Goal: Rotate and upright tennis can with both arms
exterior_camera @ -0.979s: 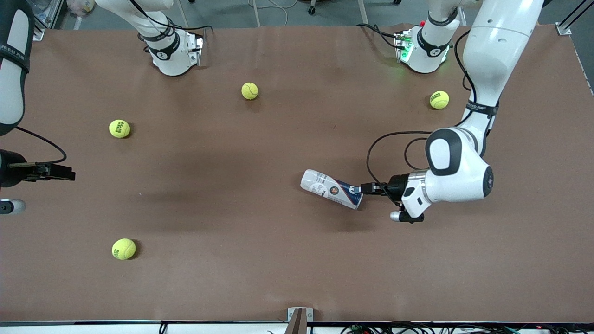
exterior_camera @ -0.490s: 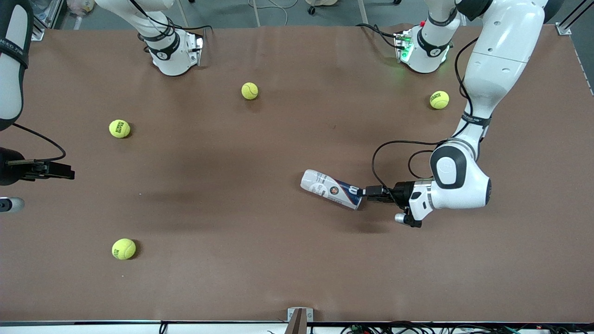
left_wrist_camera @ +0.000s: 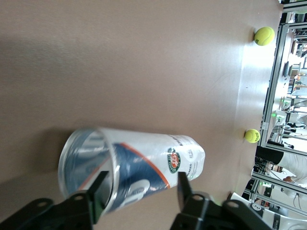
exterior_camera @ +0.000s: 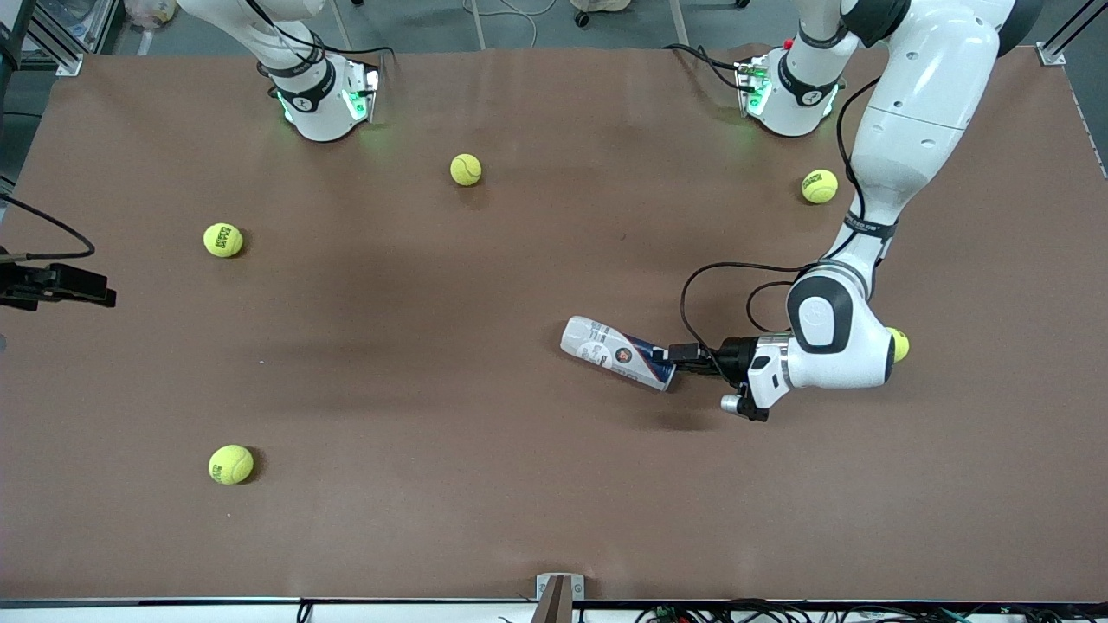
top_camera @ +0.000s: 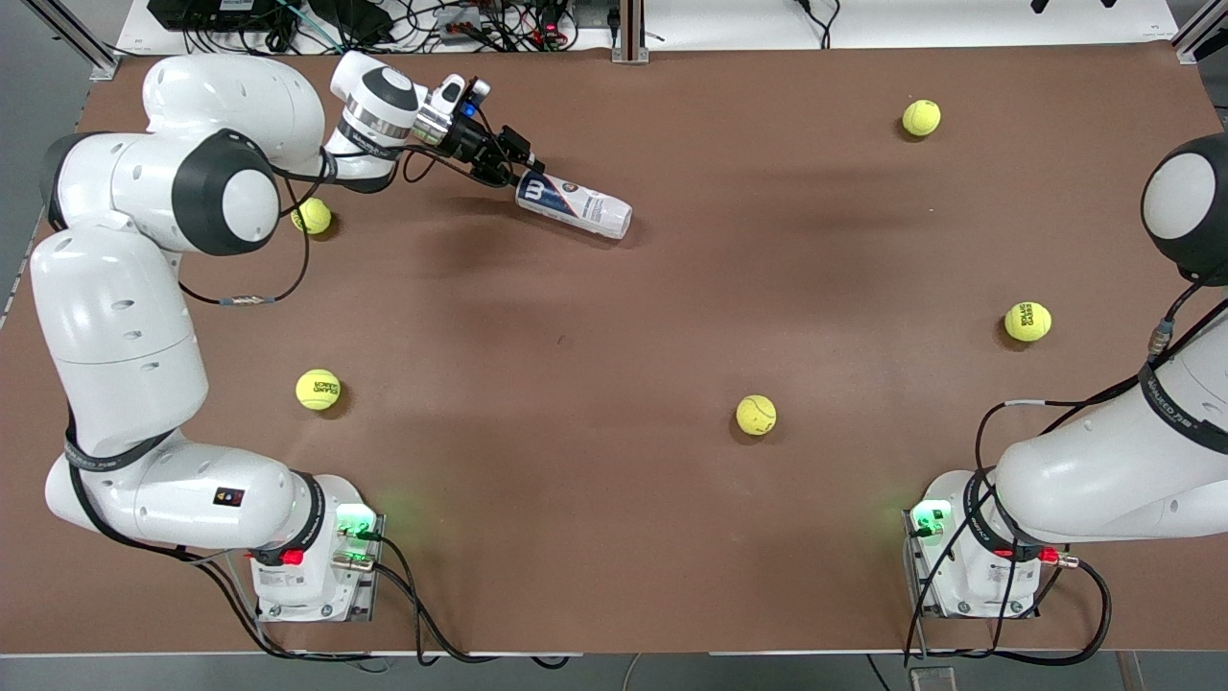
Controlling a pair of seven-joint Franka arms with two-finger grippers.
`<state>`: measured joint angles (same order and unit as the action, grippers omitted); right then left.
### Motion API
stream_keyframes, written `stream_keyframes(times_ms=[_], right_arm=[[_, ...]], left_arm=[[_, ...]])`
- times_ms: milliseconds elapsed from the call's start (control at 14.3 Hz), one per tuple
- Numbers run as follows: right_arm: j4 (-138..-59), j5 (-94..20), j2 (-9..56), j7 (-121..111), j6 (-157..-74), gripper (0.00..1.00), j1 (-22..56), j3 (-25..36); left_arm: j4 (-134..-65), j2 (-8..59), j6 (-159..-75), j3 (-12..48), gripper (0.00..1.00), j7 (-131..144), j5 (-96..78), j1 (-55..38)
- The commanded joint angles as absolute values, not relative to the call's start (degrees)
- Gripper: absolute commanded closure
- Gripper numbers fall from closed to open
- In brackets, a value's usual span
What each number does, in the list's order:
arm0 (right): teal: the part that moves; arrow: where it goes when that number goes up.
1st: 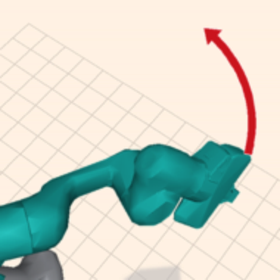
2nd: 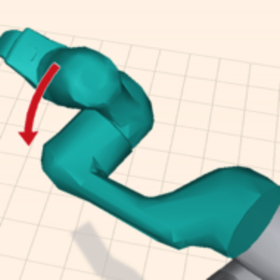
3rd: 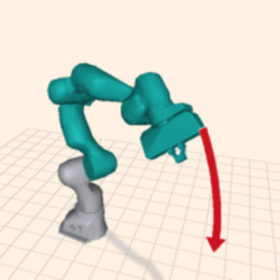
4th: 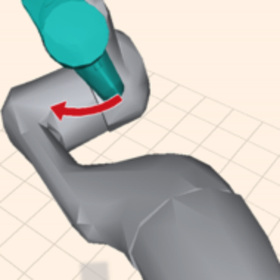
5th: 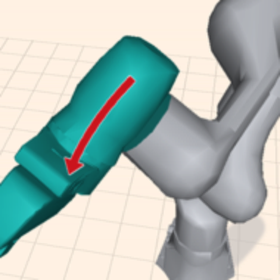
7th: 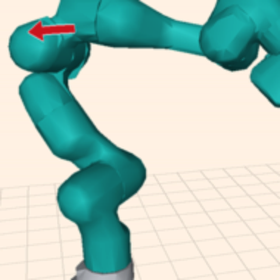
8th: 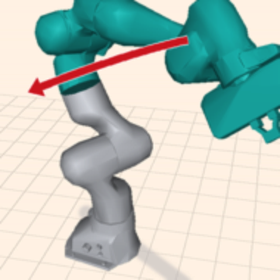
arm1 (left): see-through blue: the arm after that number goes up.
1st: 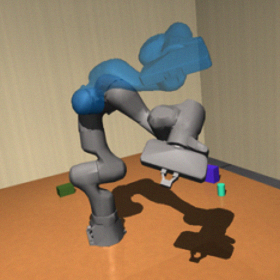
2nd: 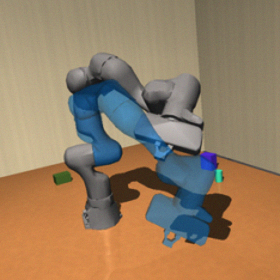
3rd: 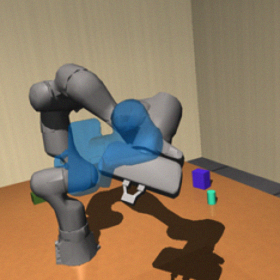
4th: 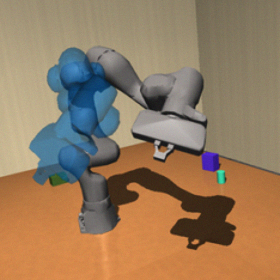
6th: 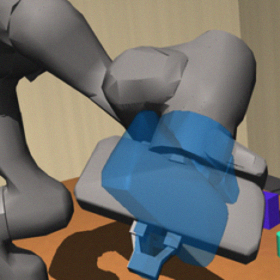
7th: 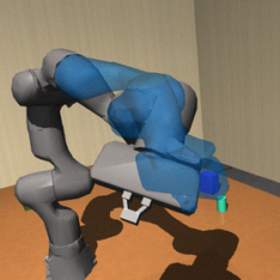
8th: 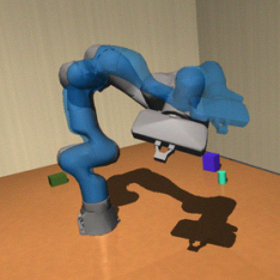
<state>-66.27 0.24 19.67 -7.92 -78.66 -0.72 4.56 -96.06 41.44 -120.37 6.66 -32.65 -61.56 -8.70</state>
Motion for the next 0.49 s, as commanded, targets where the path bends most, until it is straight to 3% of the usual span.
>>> stream_keyframes(times_ms=[0,140,420], right_arm=[[-72.7,0.8,14.8,-8.4,-79.9,0.0,-1.0,4.0],[-77.4,0.8,10.9,-8.4,-81.9,0.0,-0.7,4.1],[-88.3,0.8,2.6,-8.4,-86.8,0.0,-0.9,4.2]], left_arm=[[-95.6,41.5,-120.6,6.7,0.79,-33.1,-63.2,-9.3],[-95.6,41.1,-120.6,6.6,0.97,-32.7,-63.2,-9.3],[-94.7,38.8,-120.1,6.5,1.0,-25.9,-62.1,-8.9]])
